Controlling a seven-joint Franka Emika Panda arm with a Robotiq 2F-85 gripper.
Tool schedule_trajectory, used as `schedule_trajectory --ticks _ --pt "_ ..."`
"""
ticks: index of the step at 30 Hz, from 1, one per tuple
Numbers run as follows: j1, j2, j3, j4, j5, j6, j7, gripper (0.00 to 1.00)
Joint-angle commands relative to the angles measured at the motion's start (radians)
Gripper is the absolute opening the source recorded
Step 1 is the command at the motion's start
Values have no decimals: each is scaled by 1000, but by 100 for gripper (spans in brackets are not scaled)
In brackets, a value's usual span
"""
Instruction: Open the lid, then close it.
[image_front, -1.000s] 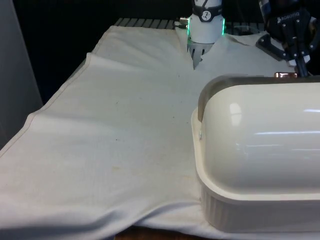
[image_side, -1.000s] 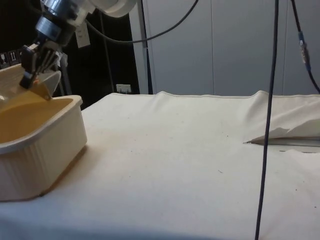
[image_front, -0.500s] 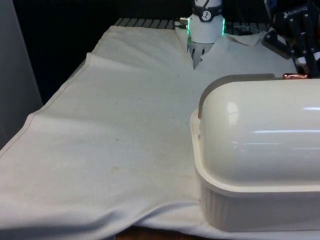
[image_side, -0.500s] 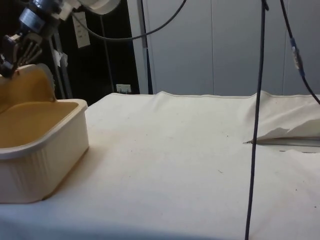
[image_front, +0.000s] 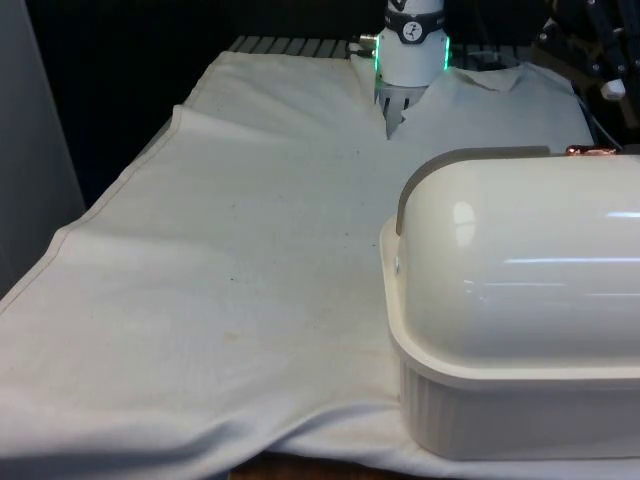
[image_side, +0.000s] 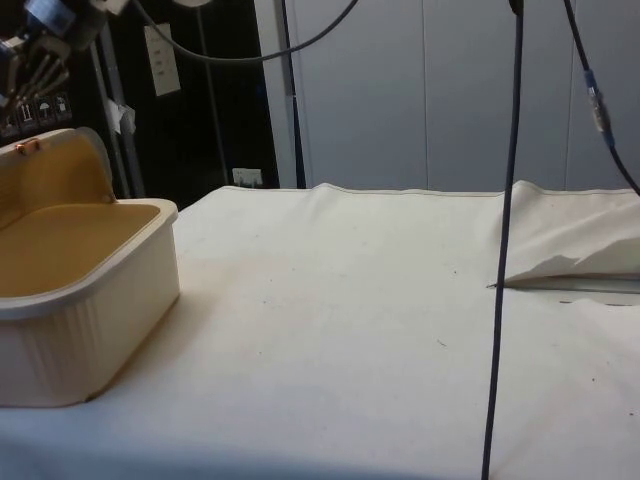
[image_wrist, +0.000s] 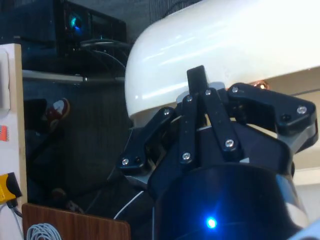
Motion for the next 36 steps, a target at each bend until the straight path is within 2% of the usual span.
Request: schedule_trajectory --ticks 1,10,11,18,19,20,21,27,28,29,36 --pt "-1 -3 3 0 2 1 -3 0" --pt "3 -7 -8 11 -18 -11 2 0" --pt "0 -4 -1 10 -10 -1 -4 0" --pt "7 -13 -26 40 -43 -70 8 0" --pt "7 -13 -27 41 -45 -77 8 0" --pt "0 -8 -14 49 -31 -70 -4 0" --pt "7 -13 -28 41 -48 -84 8 0" --pt "7 -16 -38 45 -78 -140 12 0" --pt "0 -12 -23 49 -59 -121 -4 0" --pt "7 -16 -39 46 -82 -148 13 0" --pt "6 -2 -54 78 -119 -228 21 0"
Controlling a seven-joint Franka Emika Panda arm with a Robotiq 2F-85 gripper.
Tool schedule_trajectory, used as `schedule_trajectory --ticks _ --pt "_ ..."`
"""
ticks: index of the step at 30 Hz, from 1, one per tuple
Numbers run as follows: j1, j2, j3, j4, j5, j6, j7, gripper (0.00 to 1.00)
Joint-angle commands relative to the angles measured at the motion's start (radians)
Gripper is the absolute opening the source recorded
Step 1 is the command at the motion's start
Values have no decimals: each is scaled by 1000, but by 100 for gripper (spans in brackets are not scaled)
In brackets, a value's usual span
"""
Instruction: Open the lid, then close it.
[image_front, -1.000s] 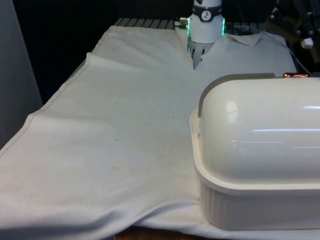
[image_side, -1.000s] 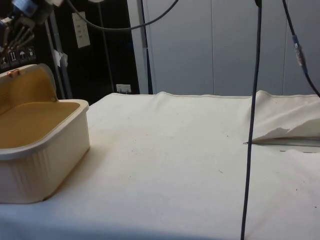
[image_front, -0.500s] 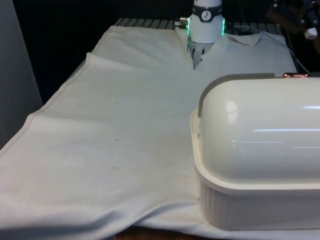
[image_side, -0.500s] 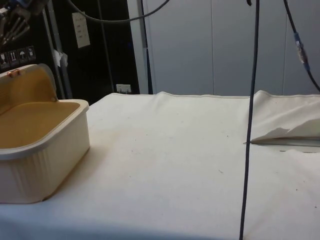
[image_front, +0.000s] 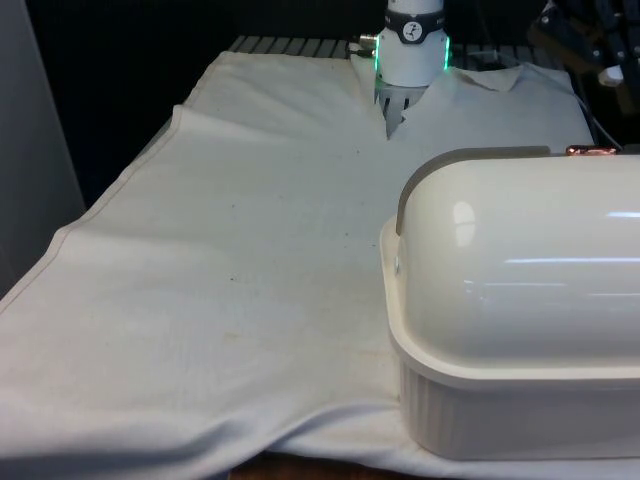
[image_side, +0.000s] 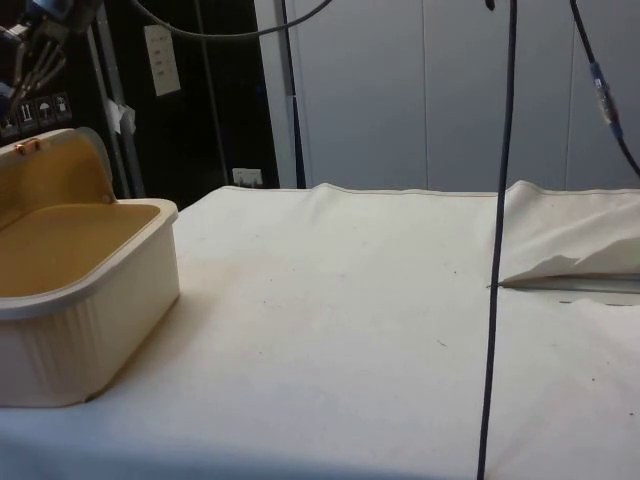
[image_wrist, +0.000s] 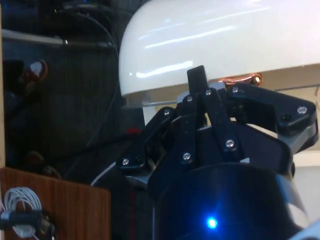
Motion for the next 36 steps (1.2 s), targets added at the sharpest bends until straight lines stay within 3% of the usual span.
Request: schedule_trajectory --ticks 1,2,7,10,11,12,17,21,22,23,26,30,31,32,36 --pt "0 2 -2 5 -5 -12 1 0" --pt "6 12 -18 20 -28 -41 19 0" --pt "7 33 -32 64 -51 -109 26 0" --pt "7 45 -36 89 -64 -143 33 0" --pt "0 42 -25 84 -48 -127 17 0" --pt "7 49 -37 97 -68 -154 35 0" --pt "7 79 -42 151 -87 -212 53 0" --pt "8 105 -41 190 -93 -236 63 0" --pt "3 110 -32 196 -82 -228 51 0" --pt "9 115 -41 207 -95 -245 69 0" --pt "10 127 -40 226 -95 -255 74 0" --pt "10 135 -39 240 -94 -269 78 0" --pt "5 131 -33 233 -85 -256 64 0" --pt "11 135 -39 240 -94 -270 79 0" --pt "12 136 -38 239 -93 -277 84 0"
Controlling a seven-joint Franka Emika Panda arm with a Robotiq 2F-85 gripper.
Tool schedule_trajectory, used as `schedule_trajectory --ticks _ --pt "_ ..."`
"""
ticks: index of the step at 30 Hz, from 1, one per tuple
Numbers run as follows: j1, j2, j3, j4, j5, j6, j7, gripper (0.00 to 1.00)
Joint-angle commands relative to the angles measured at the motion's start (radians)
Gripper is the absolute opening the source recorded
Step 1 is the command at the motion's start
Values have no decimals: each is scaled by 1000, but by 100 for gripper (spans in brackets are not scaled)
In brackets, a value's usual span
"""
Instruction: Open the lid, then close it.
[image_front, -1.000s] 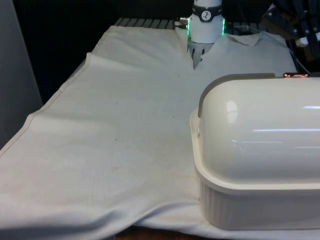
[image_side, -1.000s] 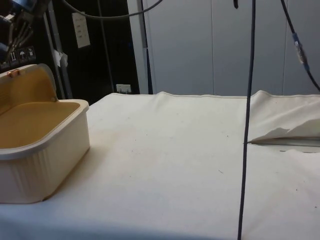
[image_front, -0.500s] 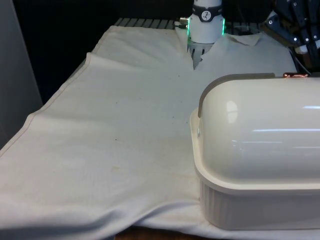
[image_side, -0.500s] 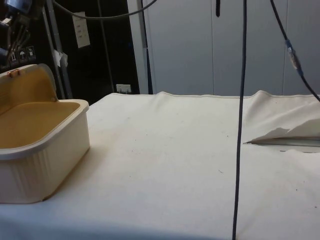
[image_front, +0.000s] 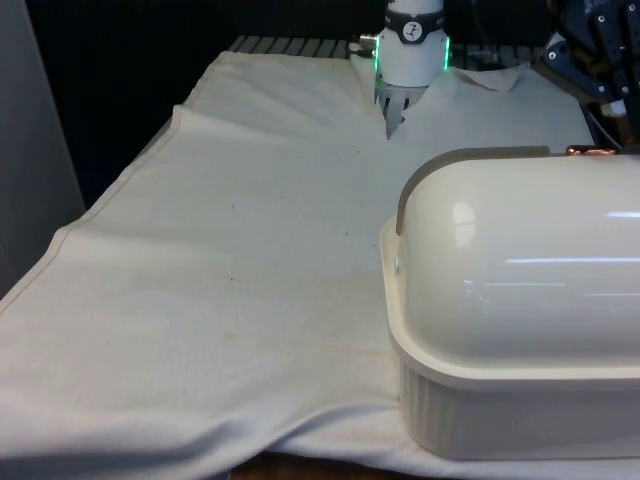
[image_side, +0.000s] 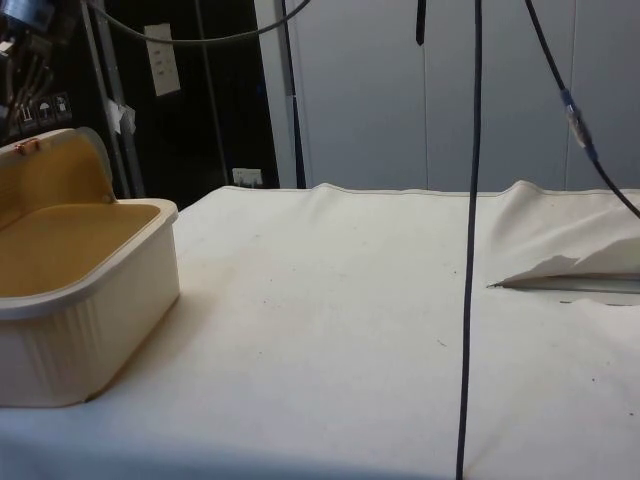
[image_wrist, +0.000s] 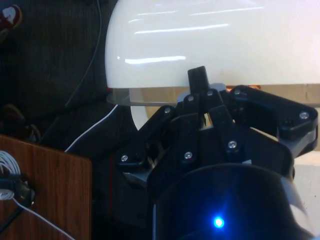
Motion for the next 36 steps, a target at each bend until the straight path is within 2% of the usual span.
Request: schedule_trajectory --ticks 1,2,3,7,10,11,12,20,21,22,29,30,31,36 --pt "5 5 -6 6 -8 -14 15 0" --pt "0 0 0 0 0 -3 1 0" --pt "6 7 -6 6 -7 -16 16 0" --pt "8 16 -4 7 -6 -19 23 0" --pt "8 20 -4 5 -5 -19 28 0" --pt "4 17 0 0 0 -8 17 0" --pt "7 20 -4 4 -4 -20 29 0" --pt "5 19 -4 4 -4 -42 44 0" --pt "3 18 0 2 0 -24 33 0" --pt "5 19 -4 5 -4 -47 45 0" --pt "6 11 -6 -4 -5 -79 58 0" --pt "3 16 -2 6 0 -73 48 0" --pt "7 9 -6 -6 -4 -82 59 0" --pt "7 -3 -4 -26 -1 -104 65 0"
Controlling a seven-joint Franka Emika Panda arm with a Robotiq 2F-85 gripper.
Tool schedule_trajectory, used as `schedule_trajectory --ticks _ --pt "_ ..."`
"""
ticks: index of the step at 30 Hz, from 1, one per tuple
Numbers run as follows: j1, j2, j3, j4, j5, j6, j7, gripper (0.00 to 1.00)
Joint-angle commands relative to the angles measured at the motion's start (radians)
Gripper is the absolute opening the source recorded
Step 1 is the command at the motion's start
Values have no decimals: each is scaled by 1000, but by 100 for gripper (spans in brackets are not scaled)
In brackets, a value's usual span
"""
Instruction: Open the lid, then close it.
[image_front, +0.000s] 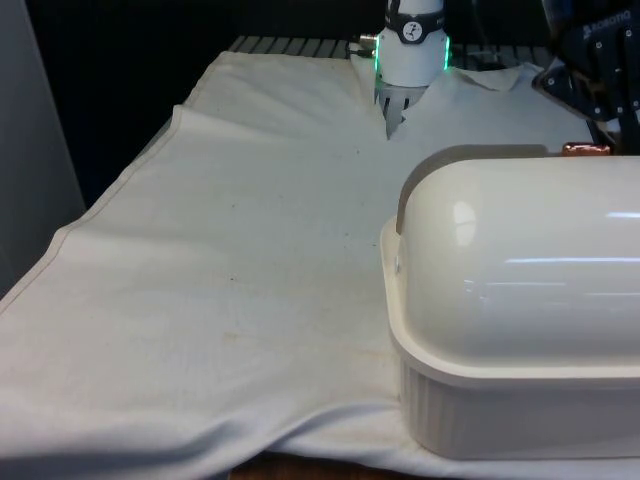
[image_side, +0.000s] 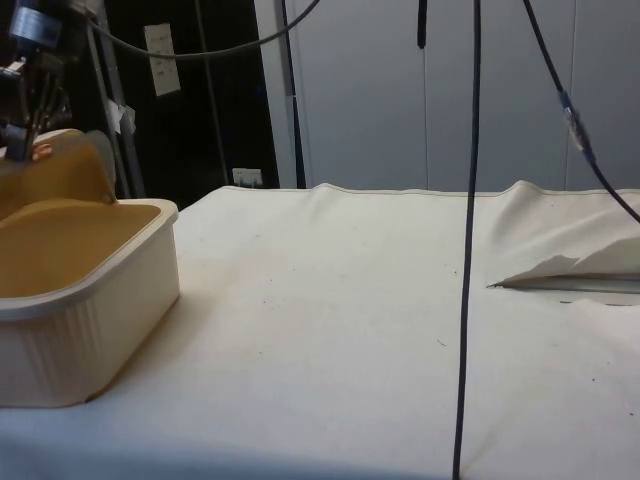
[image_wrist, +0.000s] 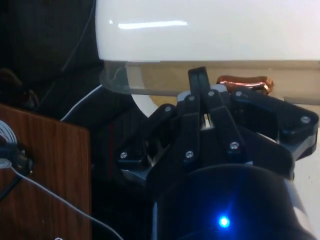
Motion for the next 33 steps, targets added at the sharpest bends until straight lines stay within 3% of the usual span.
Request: schedule_trajectory --ticks 1,4,5,29,30,33 --pt "4 -11 -2 -22 -1 1 9 0" --pt "0 -12 0 -22 0 -5 3 0" --pt "4 -22 -1 -43 1 -4 10 0" --pt "2 -137 18 -293 19 -7 13 0" --pt "1 -122 17 -268 13 -14 8 0" --pt "2 -151 18 -319 19 -7 13 0"
